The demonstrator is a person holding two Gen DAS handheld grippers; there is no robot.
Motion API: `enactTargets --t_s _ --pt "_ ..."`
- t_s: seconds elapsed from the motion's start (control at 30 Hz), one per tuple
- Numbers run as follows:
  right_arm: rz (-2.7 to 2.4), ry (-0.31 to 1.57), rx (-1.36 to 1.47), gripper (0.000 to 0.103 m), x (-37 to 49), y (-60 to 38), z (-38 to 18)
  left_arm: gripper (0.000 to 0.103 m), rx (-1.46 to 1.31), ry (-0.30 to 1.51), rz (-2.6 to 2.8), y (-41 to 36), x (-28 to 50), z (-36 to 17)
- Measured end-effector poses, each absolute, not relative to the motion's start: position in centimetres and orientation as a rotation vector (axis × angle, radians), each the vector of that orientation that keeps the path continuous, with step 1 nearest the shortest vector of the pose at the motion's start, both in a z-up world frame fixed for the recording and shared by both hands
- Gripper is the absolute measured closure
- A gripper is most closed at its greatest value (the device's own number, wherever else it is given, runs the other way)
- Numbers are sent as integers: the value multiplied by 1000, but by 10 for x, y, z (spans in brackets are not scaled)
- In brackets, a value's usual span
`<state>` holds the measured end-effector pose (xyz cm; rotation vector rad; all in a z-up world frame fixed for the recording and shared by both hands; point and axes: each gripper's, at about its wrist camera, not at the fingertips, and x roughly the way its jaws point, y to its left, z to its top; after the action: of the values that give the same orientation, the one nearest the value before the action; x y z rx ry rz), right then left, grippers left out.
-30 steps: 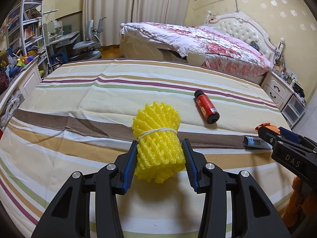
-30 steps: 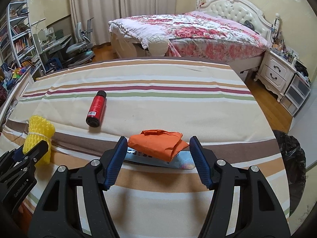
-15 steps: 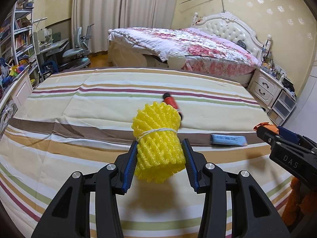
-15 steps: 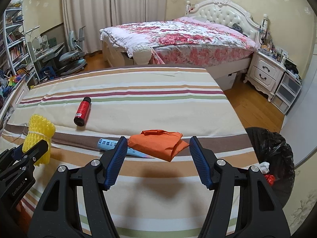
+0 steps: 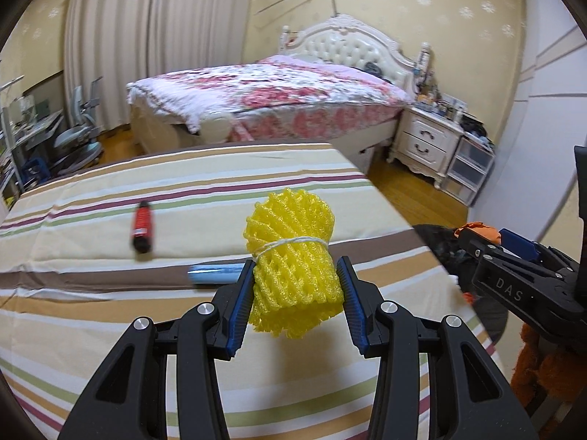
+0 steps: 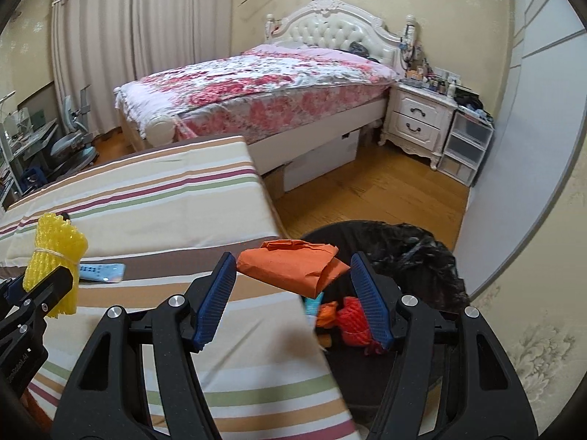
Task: Collect trash
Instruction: 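Carry the orange cloth and yellow foam net to the bin and release the cloth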
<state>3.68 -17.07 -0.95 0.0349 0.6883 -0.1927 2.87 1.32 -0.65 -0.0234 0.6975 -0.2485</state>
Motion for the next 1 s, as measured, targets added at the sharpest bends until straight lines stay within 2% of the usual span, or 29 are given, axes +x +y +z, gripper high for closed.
enactTargets --t_s 0.43,1.0 --pt "-328 721 132 40 45 -248 -36 58 53 704 -406 -86 57 -15" --pt "-423 746 217 35 56 -287 -55 58 117 736 -457 -138 76 -30"
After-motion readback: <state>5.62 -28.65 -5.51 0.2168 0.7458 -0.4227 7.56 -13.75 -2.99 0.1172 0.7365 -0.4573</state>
